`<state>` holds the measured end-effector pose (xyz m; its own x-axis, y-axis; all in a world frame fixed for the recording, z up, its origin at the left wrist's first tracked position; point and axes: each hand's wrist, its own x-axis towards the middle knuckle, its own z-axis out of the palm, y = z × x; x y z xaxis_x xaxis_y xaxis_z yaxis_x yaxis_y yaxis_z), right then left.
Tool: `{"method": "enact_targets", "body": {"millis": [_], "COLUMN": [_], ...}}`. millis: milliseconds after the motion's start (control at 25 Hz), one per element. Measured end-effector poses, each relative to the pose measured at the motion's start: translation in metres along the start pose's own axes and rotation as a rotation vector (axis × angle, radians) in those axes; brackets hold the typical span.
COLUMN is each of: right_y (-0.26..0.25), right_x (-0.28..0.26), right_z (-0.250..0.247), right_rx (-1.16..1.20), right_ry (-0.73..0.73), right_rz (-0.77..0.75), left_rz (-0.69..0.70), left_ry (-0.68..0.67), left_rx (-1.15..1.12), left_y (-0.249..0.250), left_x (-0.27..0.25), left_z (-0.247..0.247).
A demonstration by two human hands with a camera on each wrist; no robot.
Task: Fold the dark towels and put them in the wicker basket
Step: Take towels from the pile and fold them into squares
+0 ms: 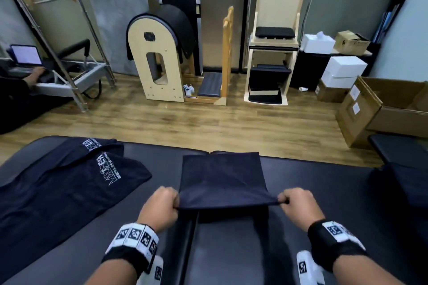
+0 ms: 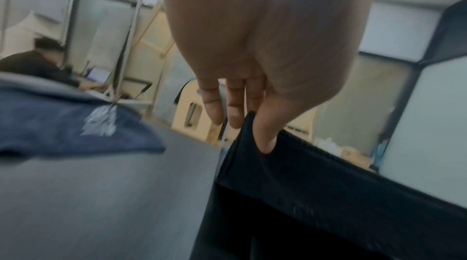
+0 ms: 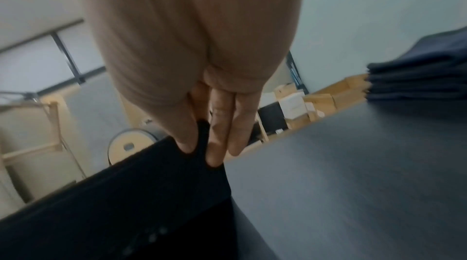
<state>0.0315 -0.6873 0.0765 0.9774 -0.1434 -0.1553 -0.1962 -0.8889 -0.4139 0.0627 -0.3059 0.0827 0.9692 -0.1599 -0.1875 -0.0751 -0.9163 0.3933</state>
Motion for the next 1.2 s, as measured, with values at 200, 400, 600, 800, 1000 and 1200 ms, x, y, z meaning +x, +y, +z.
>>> {"method": "enact_targets", "body": {"millis": [200, 400, 600, 800, 1000, 1200], "right_y": [0.030, 0.026, 0.018, -0.003, -0.019, -0.021], "right_x": [-0.030, -0.033, -0.011, 0.034, 0.093, 0.140], "right_z": [0.047, 0.045, 0.036, 0.020, 0.022, 0.043], "right_rx": [0.002, 0.061, 0.029, 0.116, 0.119, 0.111], "right_ry": [-0.280, -0.377, -0.260, -0.151, -0.052, -0.072], "right_rz": [0.084, 0.100, 0.075, 0.099, 0.124, 0.178], "left_rz": [-0.059, -0.084, -0.144, -0.150, -0.188, -0.190], "left_ry": [-0.302, -0.483, -0.308, -0.115, -0.071, -0.114], "left_rx": [-0.026, 0.008, -0.051, -0.083, -0.111, -0.104], "left_y": [-0.020, -0.017, -0.019, -0.018, -0.032, -0.050], "left_x": [-0.023, -0.029, -0.016, 0.026, 0.081, 0.129], "left_z": [0.049, 0.046, 0.034, 0.013, 0.012, 0.023]}}
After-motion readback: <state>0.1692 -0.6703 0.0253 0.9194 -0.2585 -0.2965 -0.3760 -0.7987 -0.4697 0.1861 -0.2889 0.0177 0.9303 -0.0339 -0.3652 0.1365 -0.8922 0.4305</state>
